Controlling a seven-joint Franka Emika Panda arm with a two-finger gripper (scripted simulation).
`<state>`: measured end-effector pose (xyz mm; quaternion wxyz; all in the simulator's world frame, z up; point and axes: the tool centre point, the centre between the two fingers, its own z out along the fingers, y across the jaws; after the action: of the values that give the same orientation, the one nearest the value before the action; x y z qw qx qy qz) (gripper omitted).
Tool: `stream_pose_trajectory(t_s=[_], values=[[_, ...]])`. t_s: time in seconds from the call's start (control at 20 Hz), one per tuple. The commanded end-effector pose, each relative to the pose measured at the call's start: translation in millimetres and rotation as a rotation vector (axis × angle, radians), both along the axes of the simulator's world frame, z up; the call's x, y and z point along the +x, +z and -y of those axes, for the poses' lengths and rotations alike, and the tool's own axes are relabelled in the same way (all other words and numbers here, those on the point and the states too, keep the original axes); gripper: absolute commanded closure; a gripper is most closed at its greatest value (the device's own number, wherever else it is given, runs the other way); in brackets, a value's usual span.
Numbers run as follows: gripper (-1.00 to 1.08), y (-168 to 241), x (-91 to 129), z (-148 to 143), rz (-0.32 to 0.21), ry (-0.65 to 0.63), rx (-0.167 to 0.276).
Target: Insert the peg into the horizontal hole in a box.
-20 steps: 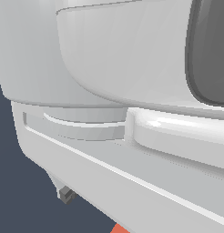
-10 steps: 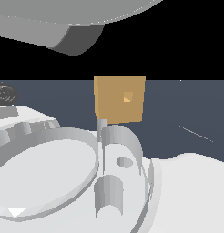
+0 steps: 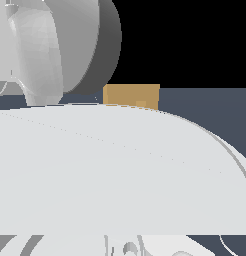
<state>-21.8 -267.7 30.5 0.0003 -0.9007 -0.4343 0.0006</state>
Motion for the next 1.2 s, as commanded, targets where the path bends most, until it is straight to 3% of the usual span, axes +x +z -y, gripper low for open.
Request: stream_pose_trajectory(t_s=[0.0, 0.2, 0.25, 0.85, 1.15], values=[[-0.92, -9.5, 0.1, 0.1, 0.001, -0.001, 0.0], [-0.92, -13.4, 1.1, 0.5, 0.001, -0.001, 0.0], [1.08, -13.4, 1.1, 0.5, 0.001, -0.001, 0.0], [1.08, -12.7, 2.2, -0.4, 0.001, 0.003, 0.0], [1.08, -5.0, 20.8, -18.1, 0.001, 0.068, -0.001]])
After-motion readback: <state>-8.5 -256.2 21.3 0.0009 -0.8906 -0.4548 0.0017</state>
